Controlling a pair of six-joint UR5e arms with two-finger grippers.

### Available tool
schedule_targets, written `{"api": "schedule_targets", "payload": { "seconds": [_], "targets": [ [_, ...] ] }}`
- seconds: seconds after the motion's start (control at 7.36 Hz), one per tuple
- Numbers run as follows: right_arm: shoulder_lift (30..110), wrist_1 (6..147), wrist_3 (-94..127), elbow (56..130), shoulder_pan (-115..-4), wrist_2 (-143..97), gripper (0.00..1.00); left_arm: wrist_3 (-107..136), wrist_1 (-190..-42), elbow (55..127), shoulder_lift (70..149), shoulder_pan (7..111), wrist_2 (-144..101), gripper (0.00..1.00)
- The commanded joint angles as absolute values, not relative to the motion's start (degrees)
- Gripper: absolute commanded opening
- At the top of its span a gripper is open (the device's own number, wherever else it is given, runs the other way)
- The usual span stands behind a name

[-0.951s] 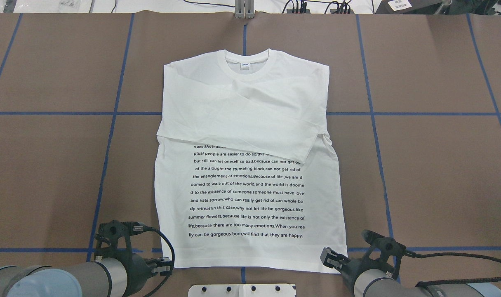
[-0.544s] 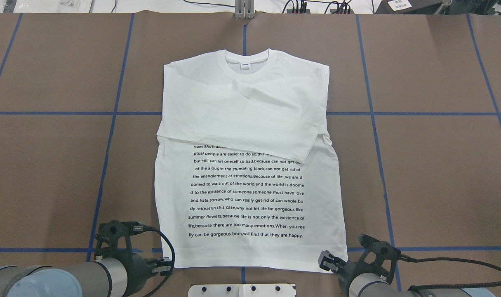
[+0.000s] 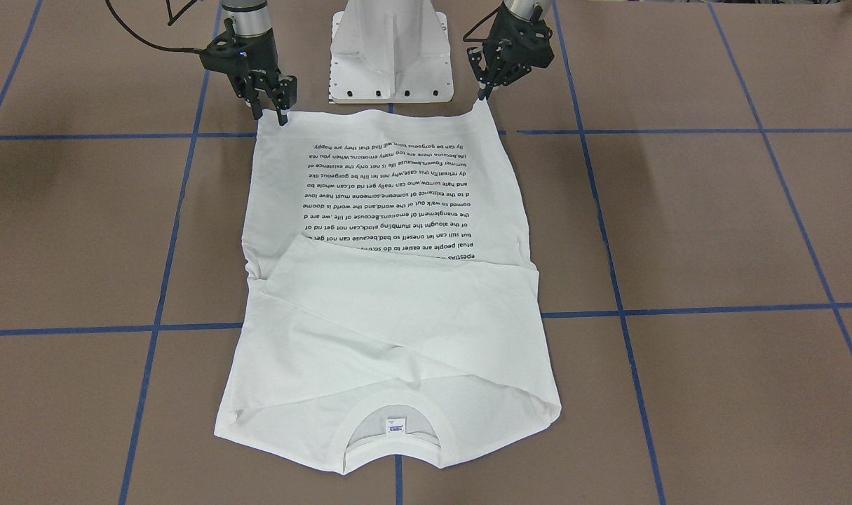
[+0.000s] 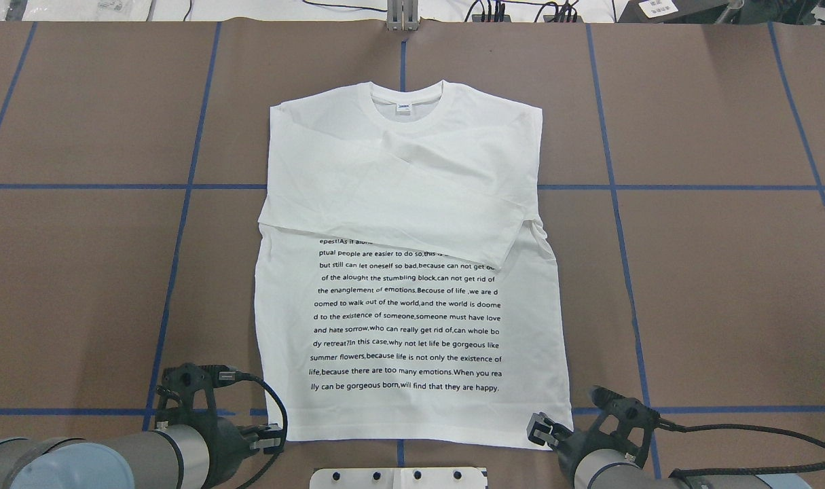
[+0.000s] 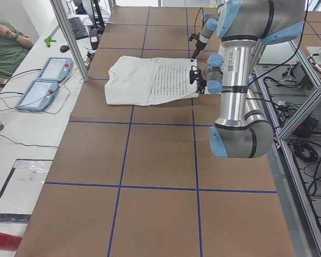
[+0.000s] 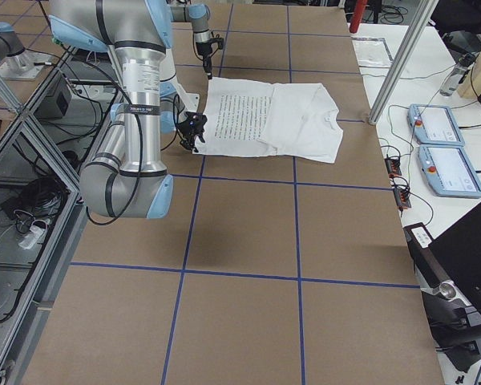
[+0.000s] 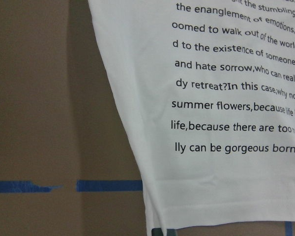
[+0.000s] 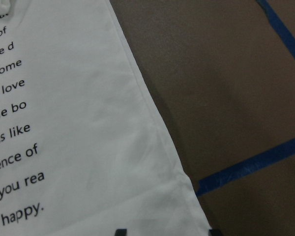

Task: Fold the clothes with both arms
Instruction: 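Shift the right gripper along the hem corner to regrip it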

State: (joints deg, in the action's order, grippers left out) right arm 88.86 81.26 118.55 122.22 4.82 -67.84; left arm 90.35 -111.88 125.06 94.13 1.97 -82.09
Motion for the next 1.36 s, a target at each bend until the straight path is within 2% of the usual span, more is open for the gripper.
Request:
{"api": "schedule_targets", "payload": {
  "seconds": [0.0, 0.27, 0.82, 1.09, 1.22],
  "targets": [
    [88.95, 82.69, 118.3, 122.43, 4.48, -67.94, 0.66, 90.35, -111.88, 125.07, 94.13, 1.93, -82.09, 0.0],
    [88.86, 85.34, 118.56, 123.05, 5.01, -67.85, 0.69, 90.35, -111.88, 125.07, 94.13, 1.93, -82.09, 0.0],
    [88.77, 85.34, 118.65, 122.7, 5.97, -67.68, 0.69, 90.35, -111.88, 125.16, 94.13, 2.02, -82.09, 0.0],
    [88.51, 85.34, 118.83, 122.61, 6.33, -65.58, 0.49, 90.35, -111.97, 125.24, 94.04, 2.02, -82.09, 0.0],
    [88.51, 85.34, 119.35, 122.69, 6.5, -65.48, 0.3, 90.35, -111.97, 125.24, 94.04, 2.02, -82.09, 0.0]
  ]
}}
